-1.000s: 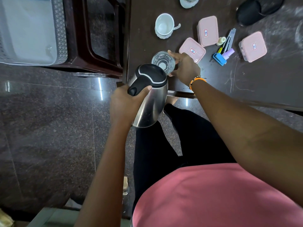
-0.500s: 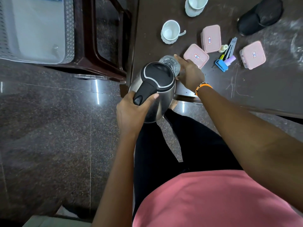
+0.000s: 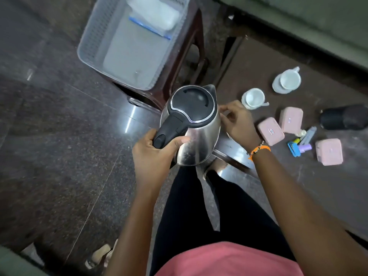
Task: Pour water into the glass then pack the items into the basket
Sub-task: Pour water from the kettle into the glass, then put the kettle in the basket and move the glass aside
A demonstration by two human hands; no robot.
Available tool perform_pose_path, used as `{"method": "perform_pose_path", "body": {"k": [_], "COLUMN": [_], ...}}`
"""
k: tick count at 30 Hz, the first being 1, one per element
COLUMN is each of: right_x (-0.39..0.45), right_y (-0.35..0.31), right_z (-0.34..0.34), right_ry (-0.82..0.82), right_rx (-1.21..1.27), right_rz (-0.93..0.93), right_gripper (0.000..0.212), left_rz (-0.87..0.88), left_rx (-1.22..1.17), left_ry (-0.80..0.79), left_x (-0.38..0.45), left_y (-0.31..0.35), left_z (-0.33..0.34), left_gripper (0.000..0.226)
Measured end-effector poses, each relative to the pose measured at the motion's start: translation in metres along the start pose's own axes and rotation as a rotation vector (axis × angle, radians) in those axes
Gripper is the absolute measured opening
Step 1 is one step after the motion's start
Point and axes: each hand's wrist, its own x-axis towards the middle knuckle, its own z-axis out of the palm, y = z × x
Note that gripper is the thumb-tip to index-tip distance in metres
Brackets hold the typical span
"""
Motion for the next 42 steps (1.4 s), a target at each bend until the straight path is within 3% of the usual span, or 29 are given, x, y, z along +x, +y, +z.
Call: {"method": "perform_pose_path", "body": {"k": [6,11,18,27,34,39,42], "right_x": [0.05,0.101,0.146,0.179,0.18,0.182,0.175], "right_y": [-0.054,-0.092,-0.117,-0.111,-0.103,-0.1,-0.103], "right_z": [0.02,0.047,0.087,0.125,0.132,0.13,0.127], "right_ry": [0.044,-0.028,-0.191,-0.162,-0.123,-0.133,-0.115], "right_rx": [0.073,-0.009,-0.13,-0.32,-0.3,-0.258,-0.239], "right_rz": [-0.024,-0.01,-0.014,0.103,0.137,0.172,0.138], "right_gripper": [0.017,0.029,0.043,0.04,0.037,0.034,0.037], "left_rz": [0.1,0.237,0.247,0.127,0.109,0.12,0.194], "left_rx": [-0.203,-0.303,-0.184,-0.088,-0.192,-0.081,0.016], "left_ry": [0.121,0.243,0.311,0.26,0.221,0.257,0.333], "left_x": [0.038,0.091,0.182,0.268,0.286,0.283,0.265], "left_y": [0.035,0.055,0.06,0.031,0.015,0.017,0.021], "left_z": [-0.04,-0.066,-0.078,-0.076,-0.077,-0.078,-0.073], "left_gripper": [0.027,0.034,0.035,0.033,0.029,0.03,0.048]}}
